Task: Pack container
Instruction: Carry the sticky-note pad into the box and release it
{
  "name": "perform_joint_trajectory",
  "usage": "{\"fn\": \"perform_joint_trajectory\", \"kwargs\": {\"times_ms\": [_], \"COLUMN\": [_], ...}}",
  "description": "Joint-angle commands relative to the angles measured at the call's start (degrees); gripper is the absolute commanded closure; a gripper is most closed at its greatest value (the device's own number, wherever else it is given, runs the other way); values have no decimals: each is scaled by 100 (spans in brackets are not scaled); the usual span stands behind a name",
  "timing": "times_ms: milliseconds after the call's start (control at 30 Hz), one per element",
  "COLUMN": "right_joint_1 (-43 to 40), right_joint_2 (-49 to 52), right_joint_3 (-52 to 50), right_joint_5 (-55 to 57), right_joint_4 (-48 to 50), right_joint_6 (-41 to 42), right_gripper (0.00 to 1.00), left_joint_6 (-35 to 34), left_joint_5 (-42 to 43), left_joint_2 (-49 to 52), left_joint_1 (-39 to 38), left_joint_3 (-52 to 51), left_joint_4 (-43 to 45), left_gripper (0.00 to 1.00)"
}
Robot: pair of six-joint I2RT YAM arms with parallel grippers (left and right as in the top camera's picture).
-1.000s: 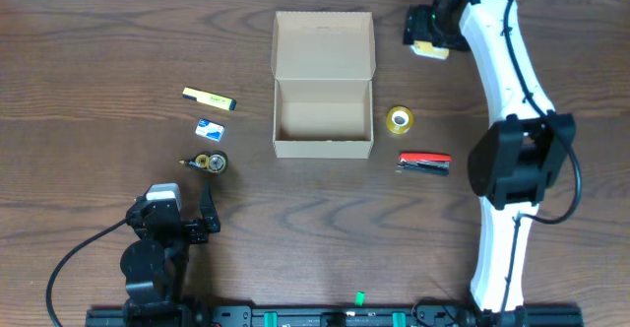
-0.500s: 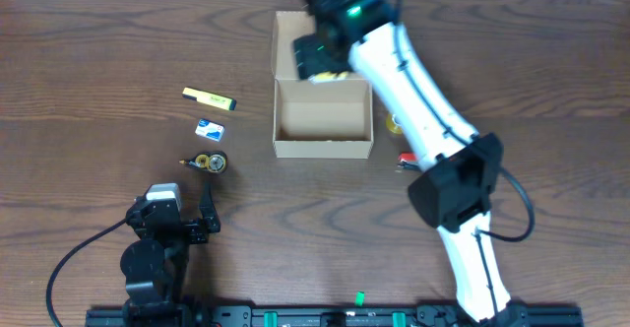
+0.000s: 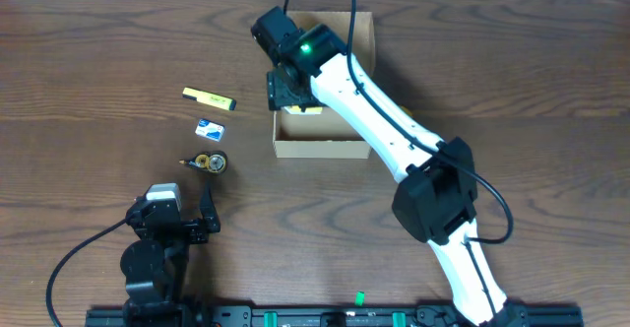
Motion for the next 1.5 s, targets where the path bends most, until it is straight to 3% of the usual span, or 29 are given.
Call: {"fn": "perform_joint_trajectory", "kwargs": {"times_ms": [0, 300, 833, 1133, 1467], "right_joint_1": [-13, -33, -31, -31, -31], "right_joint_2": [37, 37, 37, 37, 37], "right_joint_3": [-234, -866, -925, -925, -925], "right_joint_5": [63, -291, -544, -544, -586], "right_joint_4": [20, 367, 356, 188, 186], "right_joint_6": [256, 568, 675, 621, 518], "right_gripper": [37, 37, 35, 16, 8], "left_joint_6": [-35, -35, -35, -35, -35], "left_joint_5": [-63, -63, -63, -63, -63], "left_joint_2": [-33, -33, -33, -33, -33], "left_joint_1": [-24, -24, -24, -24, -24], "left_joint_3": [-127, -127, -127, -127, -127], "left_joint_4": [-37, -37, -37, -37, -37], "left_gripper": [5, 5, 5, 5, 5]}}
